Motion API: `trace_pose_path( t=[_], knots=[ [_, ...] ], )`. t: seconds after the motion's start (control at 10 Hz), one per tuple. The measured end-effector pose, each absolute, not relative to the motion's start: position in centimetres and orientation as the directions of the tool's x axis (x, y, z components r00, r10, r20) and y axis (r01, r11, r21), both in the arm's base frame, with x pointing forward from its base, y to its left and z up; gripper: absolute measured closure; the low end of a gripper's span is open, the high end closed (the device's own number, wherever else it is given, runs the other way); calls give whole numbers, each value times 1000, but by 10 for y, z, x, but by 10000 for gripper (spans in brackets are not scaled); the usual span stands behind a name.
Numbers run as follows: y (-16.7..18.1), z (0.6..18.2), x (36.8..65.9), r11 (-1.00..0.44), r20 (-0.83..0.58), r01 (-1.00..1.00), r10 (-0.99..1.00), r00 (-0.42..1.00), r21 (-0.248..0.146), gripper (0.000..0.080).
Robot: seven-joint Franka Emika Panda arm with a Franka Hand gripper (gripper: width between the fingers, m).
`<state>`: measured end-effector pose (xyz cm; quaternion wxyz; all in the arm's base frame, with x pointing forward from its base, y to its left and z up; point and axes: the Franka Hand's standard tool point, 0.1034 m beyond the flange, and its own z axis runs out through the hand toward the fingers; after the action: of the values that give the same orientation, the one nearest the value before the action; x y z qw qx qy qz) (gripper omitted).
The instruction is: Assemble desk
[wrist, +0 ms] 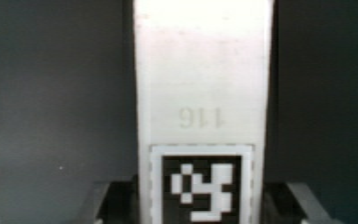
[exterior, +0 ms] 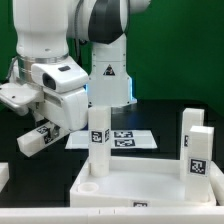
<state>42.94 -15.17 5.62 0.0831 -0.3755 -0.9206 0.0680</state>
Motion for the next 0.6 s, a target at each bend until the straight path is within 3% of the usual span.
trace_pose_path(
  t=[0.3, 0.6],
  knots=[
    [-152, 34, 408, 831, 252, 513, 555, -792, -216, 515],
    [-161, 33, 406, 890, 290, 402, 452, -843, -217, 515]
  ],
)
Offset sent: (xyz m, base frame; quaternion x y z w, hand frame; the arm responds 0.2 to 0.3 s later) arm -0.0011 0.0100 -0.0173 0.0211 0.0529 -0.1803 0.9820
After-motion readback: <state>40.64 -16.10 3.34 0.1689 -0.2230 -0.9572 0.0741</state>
